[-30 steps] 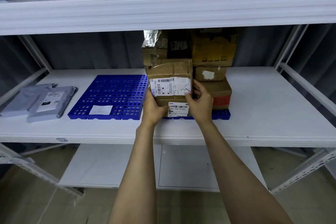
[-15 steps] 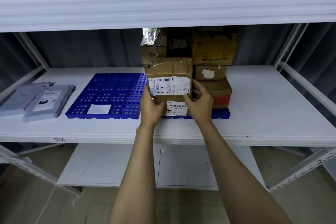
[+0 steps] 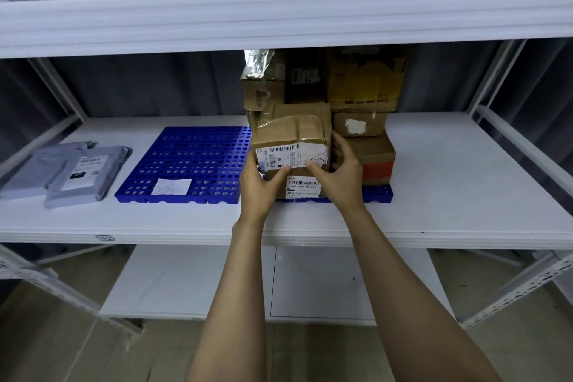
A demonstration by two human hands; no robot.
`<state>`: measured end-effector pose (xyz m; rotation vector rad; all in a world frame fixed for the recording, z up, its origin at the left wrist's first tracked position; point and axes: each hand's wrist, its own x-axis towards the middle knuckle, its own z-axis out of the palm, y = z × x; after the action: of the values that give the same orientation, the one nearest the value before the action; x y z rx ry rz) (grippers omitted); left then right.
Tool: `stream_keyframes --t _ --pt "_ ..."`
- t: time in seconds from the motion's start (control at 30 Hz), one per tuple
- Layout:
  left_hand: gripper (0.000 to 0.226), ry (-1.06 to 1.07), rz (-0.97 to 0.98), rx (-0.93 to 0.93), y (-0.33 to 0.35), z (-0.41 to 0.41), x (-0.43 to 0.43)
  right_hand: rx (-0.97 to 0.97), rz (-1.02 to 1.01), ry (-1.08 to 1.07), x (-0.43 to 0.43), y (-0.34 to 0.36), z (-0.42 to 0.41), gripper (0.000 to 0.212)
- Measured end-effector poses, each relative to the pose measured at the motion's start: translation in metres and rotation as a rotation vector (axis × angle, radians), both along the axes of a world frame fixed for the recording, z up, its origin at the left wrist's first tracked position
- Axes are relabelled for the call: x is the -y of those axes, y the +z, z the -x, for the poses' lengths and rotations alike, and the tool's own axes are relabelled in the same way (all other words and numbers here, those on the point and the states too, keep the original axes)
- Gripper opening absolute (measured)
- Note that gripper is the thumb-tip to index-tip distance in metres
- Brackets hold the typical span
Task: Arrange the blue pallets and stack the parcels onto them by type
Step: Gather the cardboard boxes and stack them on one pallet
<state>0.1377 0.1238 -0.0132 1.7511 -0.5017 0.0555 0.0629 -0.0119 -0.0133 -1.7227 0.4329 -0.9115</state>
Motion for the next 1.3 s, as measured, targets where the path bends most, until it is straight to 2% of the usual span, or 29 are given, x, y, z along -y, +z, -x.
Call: stream_keyframes --t 0.3,0.43,0.53,0.67,0.83,0.9,0.93,1.1,1.3 --pt "0.068 0.000 0.104 0.035 -0.001 -0.003 -0.008 0.118 0.006 0.075 0.001 0.005 0.009 0.079" --pt "0.036 -0.013 0.145 0.005 0.011 0.004 -0.010 0.145 0.009 0.061 0.001 0.013 0.011 0.072" --pt "0.027 -0.046 0.202 -0.065 0.013 0.012 -0.010 0.206 -0.068 0.099 -0.002 0.019 0.013 0.062" --pt "0.047 -0.038 0.246 -0.056 0.007 0.022 -0.007 0.244 -0.174 0.094 -0.006 0.020 0.019 0.054" --pt "0.045 0.120 0.326 0.118 -0.009 0.034 -0.006 0.248 -0.207 0.063 -0.018 -0.002 0.029 0.050" --pt "0.055 0.179 0.337 0.162 -0.017 0.035 -0.008 0.218 -0.194 0.078 -0.022 -0.014 0.033 0.046" --pt "0.057 0.204 0.338 0.157 -0.021 0.035 -0.008 0.198 -0.186 0.085 -0.023 -0.019 0.035 0.045" --pt "0.038 0.256 0.337 0.108 -0.018 0.032 -0.006 0.128 -0.122 0.092 -0.022 -0.024 0.040 0.059" --pt "0.047 0.308 0.342 0.030 0.001 0.020 0.008 0.075 -0.024 -0.042 -0.015 -0.007 0.030 0.062"
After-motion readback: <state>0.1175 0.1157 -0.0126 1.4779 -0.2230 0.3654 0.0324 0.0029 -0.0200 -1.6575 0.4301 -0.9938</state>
